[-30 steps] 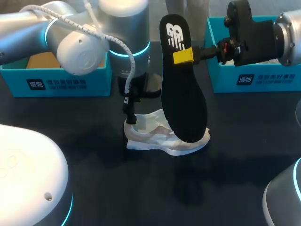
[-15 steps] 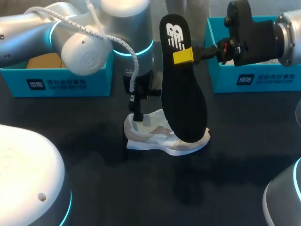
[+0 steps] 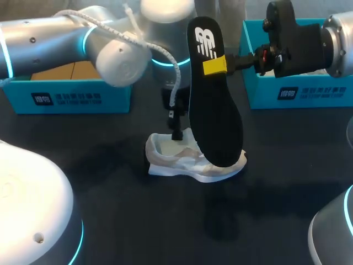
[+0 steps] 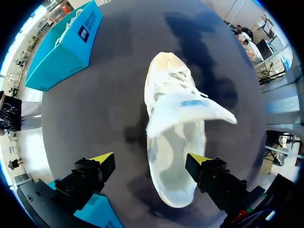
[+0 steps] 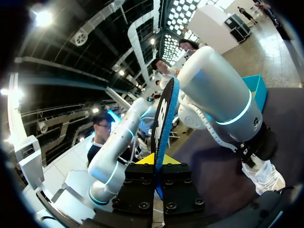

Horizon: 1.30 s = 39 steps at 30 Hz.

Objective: Take the shoe out of the shoebox, open the shoe tongue, remove and reinsert the insole, then place the shoe into the shoebox

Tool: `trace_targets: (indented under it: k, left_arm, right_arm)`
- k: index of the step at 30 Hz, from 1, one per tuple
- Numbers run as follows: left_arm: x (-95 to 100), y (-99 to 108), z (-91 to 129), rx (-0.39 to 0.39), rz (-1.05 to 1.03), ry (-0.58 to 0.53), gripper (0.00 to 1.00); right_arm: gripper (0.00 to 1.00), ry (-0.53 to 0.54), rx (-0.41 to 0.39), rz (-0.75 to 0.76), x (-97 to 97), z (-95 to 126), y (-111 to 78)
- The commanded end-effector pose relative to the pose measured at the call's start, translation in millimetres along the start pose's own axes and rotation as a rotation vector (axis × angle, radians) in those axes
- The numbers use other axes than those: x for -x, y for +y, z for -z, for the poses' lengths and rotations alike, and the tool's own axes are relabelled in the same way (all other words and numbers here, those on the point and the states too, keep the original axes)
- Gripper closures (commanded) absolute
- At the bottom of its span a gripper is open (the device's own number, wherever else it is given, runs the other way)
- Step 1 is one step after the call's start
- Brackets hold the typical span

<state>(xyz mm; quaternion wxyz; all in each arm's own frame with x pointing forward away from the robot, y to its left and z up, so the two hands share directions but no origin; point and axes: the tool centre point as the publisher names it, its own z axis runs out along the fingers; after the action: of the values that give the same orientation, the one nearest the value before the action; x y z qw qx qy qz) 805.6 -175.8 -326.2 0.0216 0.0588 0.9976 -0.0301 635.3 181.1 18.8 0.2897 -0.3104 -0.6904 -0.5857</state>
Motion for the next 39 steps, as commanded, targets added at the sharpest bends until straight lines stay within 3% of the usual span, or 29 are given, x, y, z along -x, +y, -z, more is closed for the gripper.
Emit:
trace_targets:
  k: [1,20,26,30,33,36,39]
  left_arm:
    - [9.9,-11,-15,0.004,-0.011,0.023,0.0]
    - [8.0,-23,-46,-0.047,-0.065,0.072,0.02]
    - [5.1,-28,-50,-0.048,-0.077,0.088,0.15]
    - [3.4,-28,-50,-0.051,-0.081,0.089,0.4]
    - [1.9,-27,-48,-0.054,-0.08,0.087,0.49]
    - [0.1,-27,-47,-0.052,-0.084,0.088,0.49]
    - [-1.1,-27,-47,-0.048,-0.088,0.091,0.42]
  right_arm:
    - [1.0,-0.001,-0.002,-0.001,1.2,-3,1.0]
    - [1.0,-0.001,-0.002,-0.001,1.2,-3,1.0]
    - [1.0,-0.001,-0.002,-0.001,1.2,-3,1.0]
    - [1.0,-0.001,-0.002,-0.001,1.2,-3,1.0]
    - [1.0,-0.001,-0.002,-0.001,1.2,-3,1.0]
    - [1.0,-0.001,-0.002,-0.001,1.2,-3,1.0]
    - [1.0,-0.001,-0.002,-0.001,1.2,-3,1.0]
